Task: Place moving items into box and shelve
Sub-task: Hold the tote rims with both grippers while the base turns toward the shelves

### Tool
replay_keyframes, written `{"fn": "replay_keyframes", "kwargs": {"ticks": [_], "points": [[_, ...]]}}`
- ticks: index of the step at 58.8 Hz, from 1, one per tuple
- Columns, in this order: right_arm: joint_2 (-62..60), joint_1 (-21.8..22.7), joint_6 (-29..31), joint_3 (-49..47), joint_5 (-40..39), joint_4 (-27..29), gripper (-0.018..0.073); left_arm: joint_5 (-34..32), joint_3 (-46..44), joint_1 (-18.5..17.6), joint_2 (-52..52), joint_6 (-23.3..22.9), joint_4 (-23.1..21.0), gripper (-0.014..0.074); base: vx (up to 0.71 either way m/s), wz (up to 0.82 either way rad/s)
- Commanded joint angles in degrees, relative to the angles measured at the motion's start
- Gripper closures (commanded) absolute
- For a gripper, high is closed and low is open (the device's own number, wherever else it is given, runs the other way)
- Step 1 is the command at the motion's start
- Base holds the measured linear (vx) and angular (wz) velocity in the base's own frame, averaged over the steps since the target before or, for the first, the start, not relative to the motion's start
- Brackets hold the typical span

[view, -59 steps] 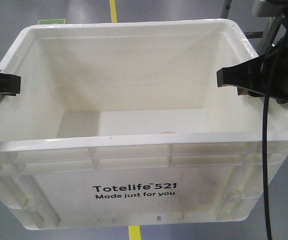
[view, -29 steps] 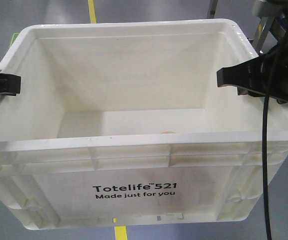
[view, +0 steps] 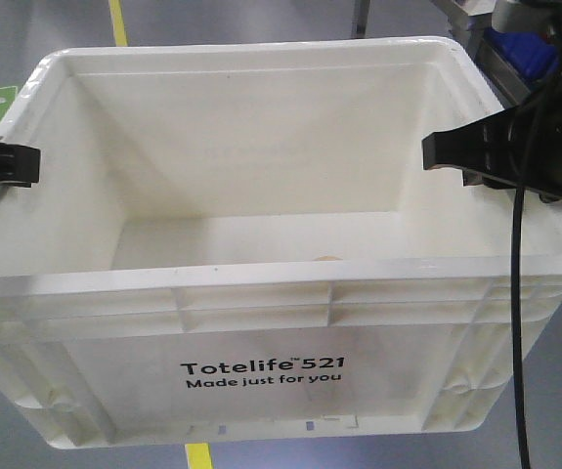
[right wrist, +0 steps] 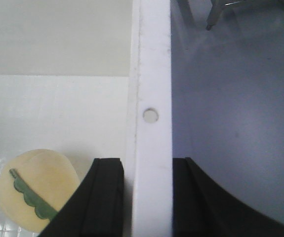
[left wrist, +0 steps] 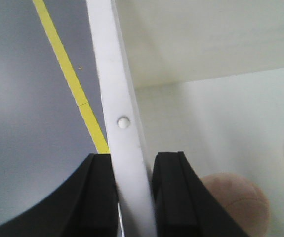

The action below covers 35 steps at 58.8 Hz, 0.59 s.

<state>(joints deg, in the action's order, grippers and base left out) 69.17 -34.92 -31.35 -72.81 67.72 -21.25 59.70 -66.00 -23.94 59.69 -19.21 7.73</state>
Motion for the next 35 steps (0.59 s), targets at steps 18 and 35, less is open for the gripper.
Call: {"fn": "replay_keyframes", "kwargs": {"ticks": [18,35], "points": [[-2.01,0.05,0.67,-2.22,-5.26,-5.31,0.0449,-6.69,-2.33,-0.32,-1.84,0.80,1.10,0.0456,0.12,-0.39],[-2.01,0.05,0.67,-2.22,-5.26,-5.31,0.0449,-6.69,-2.33,-0.32,-1.84,0.80,1.10,0.0456,0.11,-0.43]]}}
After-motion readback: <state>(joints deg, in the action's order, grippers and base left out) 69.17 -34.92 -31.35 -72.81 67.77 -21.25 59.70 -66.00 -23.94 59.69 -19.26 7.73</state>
